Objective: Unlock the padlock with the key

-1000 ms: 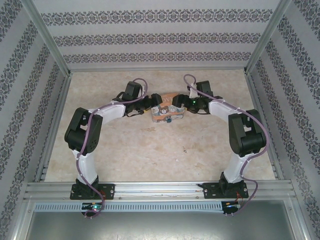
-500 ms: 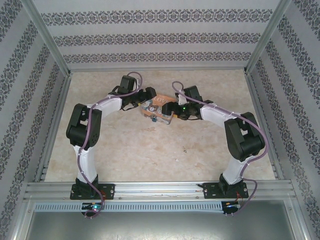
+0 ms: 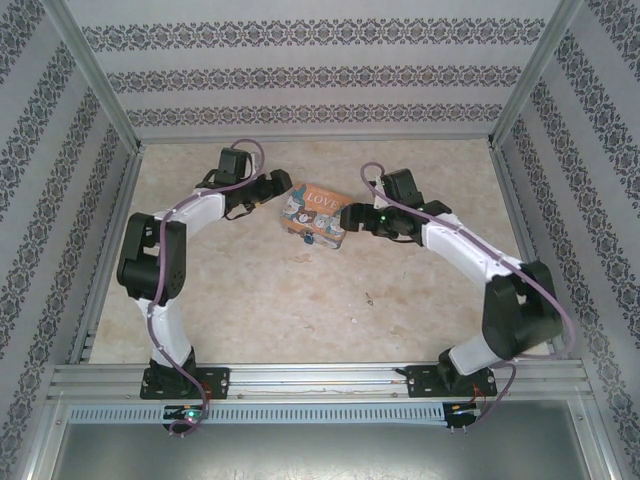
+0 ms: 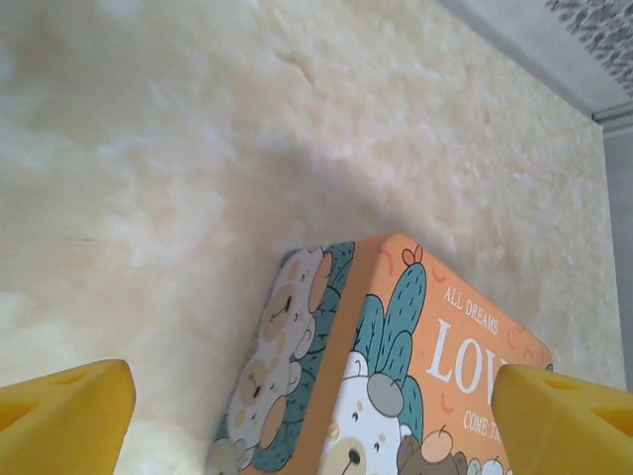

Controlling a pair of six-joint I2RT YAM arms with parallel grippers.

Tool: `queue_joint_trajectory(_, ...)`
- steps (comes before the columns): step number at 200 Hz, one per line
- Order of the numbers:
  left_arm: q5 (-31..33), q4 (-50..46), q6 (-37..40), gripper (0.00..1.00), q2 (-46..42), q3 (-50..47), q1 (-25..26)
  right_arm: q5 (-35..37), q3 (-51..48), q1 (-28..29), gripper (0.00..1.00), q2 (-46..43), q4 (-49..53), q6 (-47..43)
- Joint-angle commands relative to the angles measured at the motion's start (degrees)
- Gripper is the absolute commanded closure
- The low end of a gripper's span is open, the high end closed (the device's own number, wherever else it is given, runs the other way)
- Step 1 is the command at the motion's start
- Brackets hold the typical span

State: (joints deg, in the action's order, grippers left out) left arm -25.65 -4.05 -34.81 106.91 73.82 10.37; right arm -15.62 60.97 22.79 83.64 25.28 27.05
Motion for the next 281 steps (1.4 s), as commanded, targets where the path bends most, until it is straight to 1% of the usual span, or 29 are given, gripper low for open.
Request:
queue_joint_trajectory(1, 4.8, 2.1, 4.2, 0.07, -6.6, -4.3, -0.5, 6.1, -2.4, 2.2, 0.18, -4.2, 13.6, -2.1)
queue_joint_trajectory(26, 9.7, 8.2, 5.0, 0.07, -11.6, -11.2, -0.5, 9.2, -4.2, 6.5, 0.2, -6.6, 21.7, -1.1)
queue_joint_trajectory(42, 11.6, 12.2, 4.9, 0.07, -13.7, -14.7, -0.7, 10.0, -5.4, 9.3, 0.2, -6.3, 24.5, -0.2)
queue_joint_trajectory(62, 12.7, 14.0, 5.0, 0.07, -14.4, -16.2, -0.7, 9.3, -7.2, 12.0, 0.24, -4.4, 25.0, 0.9)
queue_joint_trajectory(68, 12.8, 14.0, 4.9, 0.07, -14.3, -16.2, -0.8, 8.7, -7.5, 12.3, 0.25, -3.6, 25.0, 0.9)
queue_joint_trajectory(80, 12.8, 14.0, 4.9, 0.07, -14.0, -16.0, -0.9, 7.4, -8.1, 13.3, 0.31, -1.4, 24.4, 1.0)
queue_joint_trajectory(106, 12.6, 13.9, 4.7, 0.07, -14.0, -16.1, -1.1, 7.0, -7.6, 14.9, 0.36, 3.6, 23.6, 0.2)
queue_joint_trajectory(142, 12.9, 14.1, 4.2, 0.06, -15.1, -17.7, -1.5, 6.3, -5.7, 15.2, 0.47, 10.0, 22.5, -1.4)
queue_joint_trajectory(184, 13.5, 14.0, 4.1, 0.06, -16.6, -19.4, -1.8, 7.2, -5.2, 14.8, 0.57, 12.9, 22.3, -3.2)
queue_joint_trajectory(281, 13.2, 13.8, 4.0, 0.06, -16.6, -19.0, -2.0, 7.8, -5.8, 12.9, 0.67, 13.1, 21.2, -4.9)
